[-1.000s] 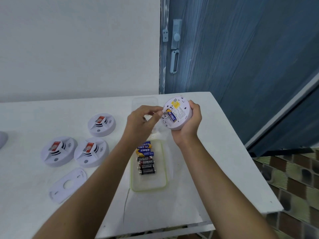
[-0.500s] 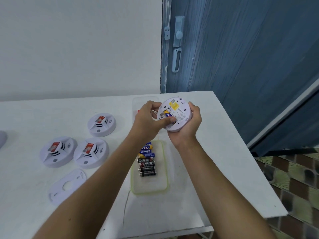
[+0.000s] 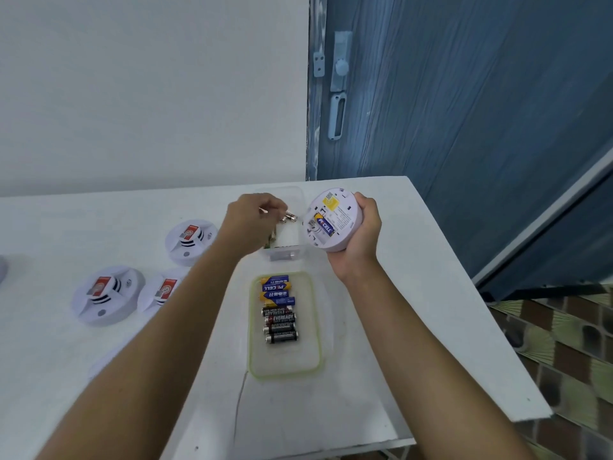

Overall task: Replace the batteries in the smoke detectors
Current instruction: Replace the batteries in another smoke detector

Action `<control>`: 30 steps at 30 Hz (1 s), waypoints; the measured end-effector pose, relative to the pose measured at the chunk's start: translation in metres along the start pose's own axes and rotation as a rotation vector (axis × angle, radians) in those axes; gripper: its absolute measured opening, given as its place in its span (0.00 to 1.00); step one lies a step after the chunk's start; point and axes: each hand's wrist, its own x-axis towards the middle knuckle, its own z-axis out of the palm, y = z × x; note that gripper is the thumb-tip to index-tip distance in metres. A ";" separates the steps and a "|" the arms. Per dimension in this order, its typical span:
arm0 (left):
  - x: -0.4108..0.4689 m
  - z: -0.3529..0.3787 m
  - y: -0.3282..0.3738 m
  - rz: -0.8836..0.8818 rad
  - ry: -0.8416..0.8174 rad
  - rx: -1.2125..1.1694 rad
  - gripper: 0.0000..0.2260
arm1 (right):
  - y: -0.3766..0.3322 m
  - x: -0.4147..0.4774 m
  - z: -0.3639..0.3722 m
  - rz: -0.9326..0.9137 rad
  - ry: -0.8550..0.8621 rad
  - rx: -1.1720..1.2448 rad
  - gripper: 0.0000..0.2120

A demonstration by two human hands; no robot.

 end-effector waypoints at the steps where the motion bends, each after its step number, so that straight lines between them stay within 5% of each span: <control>1: 0.005 -0.004 -0.003 0.025 -0.018 0.136 0.07 | -0.001 0.001 0.000 0.000 0.004 -0.003 0.13; 6: 0.028 -0.009 -0.011 0.018 -0.212 0.761 0.05 | -0.002 0.005 0.004 0.008 0.002 -0.011 0.14; 12: 0.031 0.011 -0.001 0.044 -0.190 1.179 0.10 | -0.001 0.007 0.009 0.018 -0.001 -0.004 0.14; 30: 0.015 0.009 0.011 0.121 -0.212 1.032 0.07 | 0.000 0.008 0.004 0.005 -0.001 0.015 0.13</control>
